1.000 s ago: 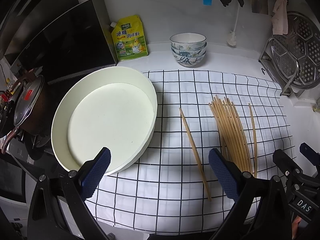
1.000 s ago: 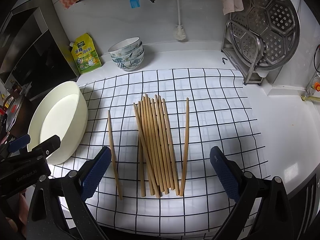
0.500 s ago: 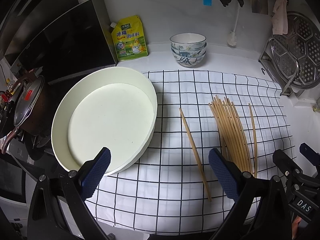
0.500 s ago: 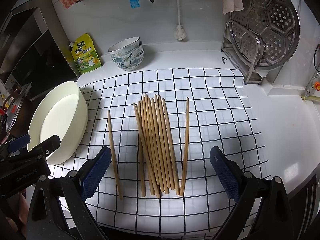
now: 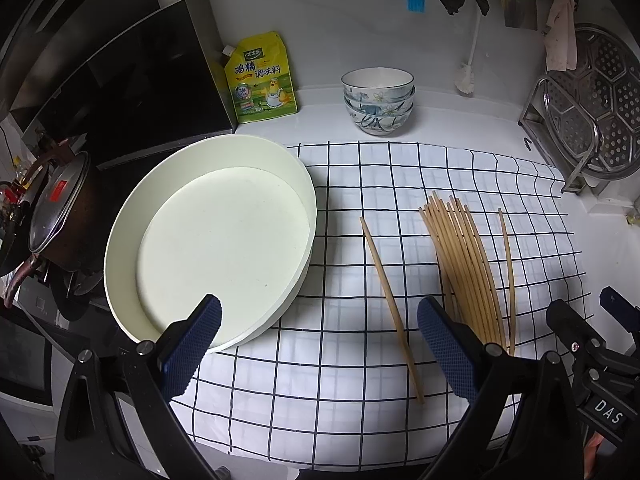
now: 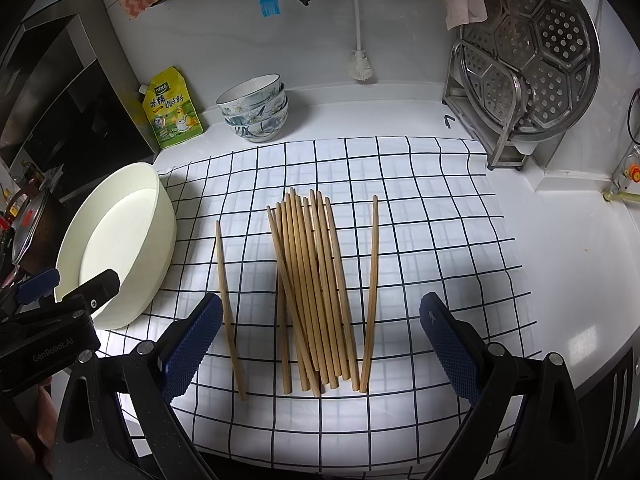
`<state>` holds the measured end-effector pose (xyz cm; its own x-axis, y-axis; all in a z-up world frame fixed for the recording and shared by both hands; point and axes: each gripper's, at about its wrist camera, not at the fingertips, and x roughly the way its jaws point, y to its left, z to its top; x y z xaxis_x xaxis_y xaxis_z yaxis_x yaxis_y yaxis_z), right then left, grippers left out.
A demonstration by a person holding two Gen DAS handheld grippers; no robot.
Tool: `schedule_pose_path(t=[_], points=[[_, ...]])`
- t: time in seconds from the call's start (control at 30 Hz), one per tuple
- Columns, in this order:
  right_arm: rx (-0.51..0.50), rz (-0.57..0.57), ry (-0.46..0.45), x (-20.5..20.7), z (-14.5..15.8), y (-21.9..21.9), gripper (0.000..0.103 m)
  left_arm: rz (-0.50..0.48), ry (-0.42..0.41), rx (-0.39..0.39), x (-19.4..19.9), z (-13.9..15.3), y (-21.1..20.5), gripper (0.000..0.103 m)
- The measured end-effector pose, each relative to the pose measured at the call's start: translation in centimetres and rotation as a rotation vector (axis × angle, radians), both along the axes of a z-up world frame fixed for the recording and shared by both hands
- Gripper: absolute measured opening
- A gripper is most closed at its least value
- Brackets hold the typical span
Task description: Organize utensils
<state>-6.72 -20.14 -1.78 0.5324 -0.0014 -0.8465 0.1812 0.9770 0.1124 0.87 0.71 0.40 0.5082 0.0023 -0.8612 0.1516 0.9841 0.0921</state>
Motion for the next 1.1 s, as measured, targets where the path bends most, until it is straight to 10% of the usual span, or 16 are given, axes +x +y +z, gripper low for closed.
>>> schedule_pose_path(t=[1.1], points=[[-0.002,0.003,-0.011,-0.55,0.39,0.07,0.094,-0.001,-0.014,0.002,-0.39,0.35,-0.01,0.097]])
